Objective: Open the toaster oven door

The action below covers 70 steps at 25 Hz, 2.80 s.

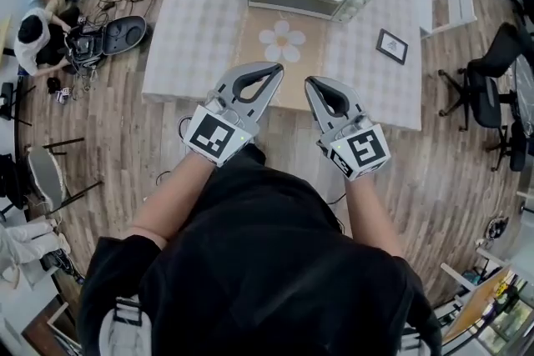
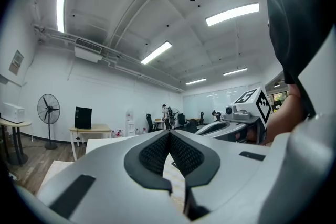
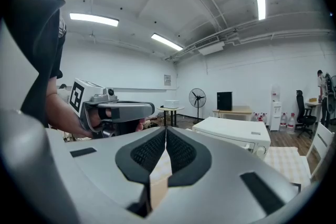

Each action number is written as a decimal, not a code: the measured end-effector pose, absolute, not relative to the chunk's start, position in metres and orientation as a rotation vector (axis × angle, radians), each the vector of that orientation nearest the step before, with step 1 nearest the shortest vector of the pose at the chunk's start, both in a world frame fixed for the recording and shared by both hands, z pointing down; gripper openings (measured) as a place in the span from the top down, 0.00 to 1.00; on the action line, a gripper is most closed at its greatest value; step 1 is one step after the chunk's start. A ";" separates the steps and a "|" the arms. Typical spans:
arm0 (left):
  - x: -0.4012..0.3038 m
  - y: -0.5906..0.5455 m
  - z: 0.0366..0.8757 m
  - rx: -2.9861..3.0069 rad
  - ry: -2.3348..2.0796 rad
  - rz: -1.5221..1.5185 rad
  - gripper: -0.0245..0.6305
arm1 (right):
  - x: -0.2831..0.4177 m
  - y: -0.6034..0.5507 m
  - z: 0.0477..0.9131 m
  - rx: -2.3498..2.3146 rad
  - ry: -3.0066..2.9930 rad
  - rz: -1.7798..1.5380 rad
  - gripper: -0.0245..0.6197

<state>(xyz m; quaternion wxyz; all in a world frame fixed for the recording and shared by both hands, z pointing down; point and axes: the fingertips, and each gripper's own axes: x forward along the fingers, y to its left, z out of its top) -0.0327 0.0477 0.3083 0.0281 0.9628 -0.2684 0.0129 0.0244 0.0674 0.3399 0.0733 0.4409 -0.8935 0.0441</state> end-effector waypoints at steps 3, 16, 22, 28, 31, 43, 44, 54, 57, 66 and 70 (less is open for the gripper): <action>-0.040 0.013 0.314 2.969 -0.805 0.036 0.94 | 0.017 0.035 0.349 1.351 -2.655 0.142 0.93; -0.038 -0.079 0.330 2.927 -0.793 0.051 0.94 | 0.038 -0.064 0.373 1.371 -2.578 0.230 0.93; -0.021 -0.110 0.337 2.927 -0.876 0.067 0.94 | 0.055 -0.098 0.386 1.267 -2.578 0.233 0.93; -0.008 -0.144 0.339 2.913 -0.960 0.023 0.94 | 0.068 -0.128 0.395 1.172 -2.574 0.231 0.92; -0.005 -0.154 0.344 2.908 -0.995 0.027 0.94 | 0.070 -0.139 0.401 1.119 -2.568 0.246 0.92; 0.000 -0.180 0.354 2.877 -1.052 0.023 0.94 | 0.075 -0.177 0.437 0.981 -2.465 0.277 0.85; 0.001 -0.181 0.354 2.882 -1.054 0.021 0.94 | 0.074 -0.179 0.439 0.976 -2.459 0.273 0.85; 0.007 -0.193 0.356 2.895 -1.070 0.023 0.94 | 0.080 -0.203 0.472 0.904 -2.356 0.257 0.73; 0.007 -0.195 0.358 2.894 -1.066 0.028 0.94 | 0.082 -0.209 0.482 0.870 -2.312 0.229 0.70; 0.011 -0.206 0.371 2.885 -1.087 0.082 0.94 | 0.087 -0.230 0.500 0.791 -2.193 0.147 0.69; 0.013 -0.207 0.373 2.879 -1.084 0.080 0.94 | 0.092 -0.236 0.512 0.742 -2.104 0.081 0.70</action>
